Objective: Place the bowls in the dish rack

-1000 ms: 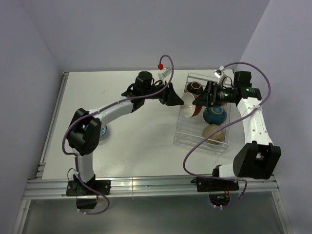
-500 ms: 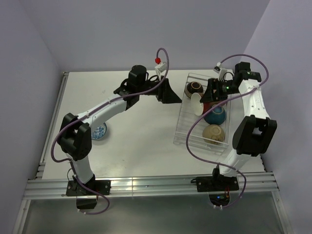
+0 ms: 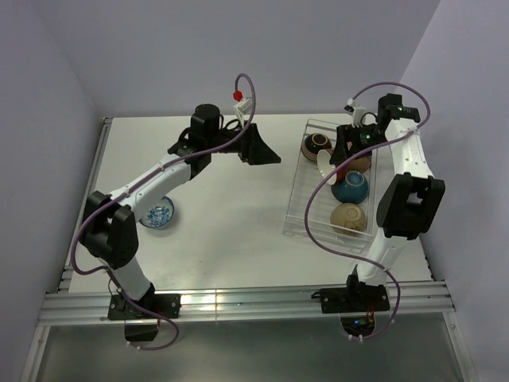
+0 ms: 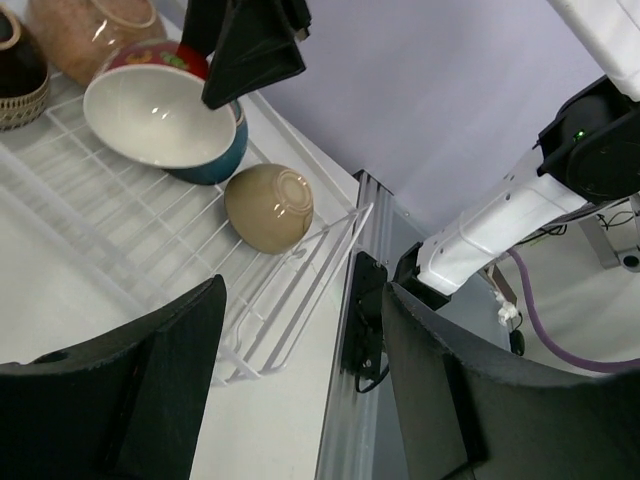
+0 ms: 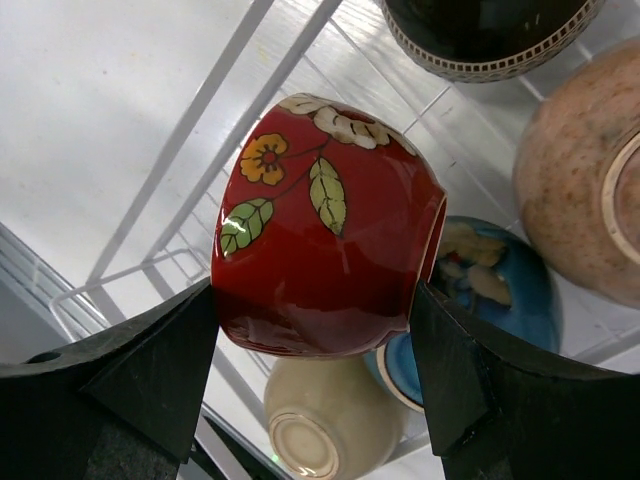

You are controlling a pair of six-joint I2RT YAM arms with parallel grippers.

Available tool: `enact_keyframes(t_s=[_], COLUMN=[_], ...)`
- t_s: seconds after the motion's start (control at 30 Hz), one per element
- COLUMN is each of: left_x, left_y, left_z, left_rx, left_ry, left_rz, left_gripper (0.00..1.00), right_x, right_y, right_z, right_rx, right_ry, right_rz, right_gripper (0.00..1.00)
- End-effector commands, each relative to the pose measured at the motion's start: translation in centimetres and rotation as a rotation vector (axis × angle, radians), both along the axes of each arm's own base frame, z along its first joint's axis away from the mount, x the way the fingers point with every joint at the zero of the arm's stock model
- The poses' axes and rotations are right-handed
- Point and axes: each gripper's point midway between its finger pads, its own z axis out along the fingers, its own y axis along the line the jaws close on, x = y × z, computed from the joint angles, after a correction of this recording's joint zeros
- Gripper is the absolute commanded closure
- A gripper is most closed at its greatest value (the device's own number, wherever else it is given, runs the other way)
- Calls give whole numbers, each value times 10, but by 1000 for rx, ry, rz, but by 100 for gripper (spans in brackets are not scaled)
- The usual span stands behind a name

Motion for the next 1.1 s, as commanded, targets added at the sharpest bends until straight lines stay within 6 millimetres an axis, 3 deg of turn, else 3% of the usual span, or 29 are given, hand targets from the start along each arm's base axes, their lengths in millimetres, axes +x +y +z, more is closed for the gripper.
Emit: enact_keyframes(t_s=[0.0, 0.23, 0.43, 0.8, 1.07], left_x=[-12, -9, 5, 7, 8], left_y=[17, 45, 70, 79, 90], left_z=[28, 21, 31, 32, 33], left_rx=[-37, -30, -44, -60, -66], left_ry=[-37, -10, -13, 6, 13], left_rz=[8, 70, 133, 165, 194], left_gripper=[31, 30, 30, 29, 27], right_x=[16, 24, 27, 30, 44], right_y=[6, 19, 25, 37, 39], right_z=[31, 25, 18, 9, 0], right_rx=[-47, -151, -293, -497, -620], right_ry=[-117, -135, -171, -281, -326], right_rz=[57, 122, 194, 301, 297], right_gripper=[100, 100, 100, 100, 100])
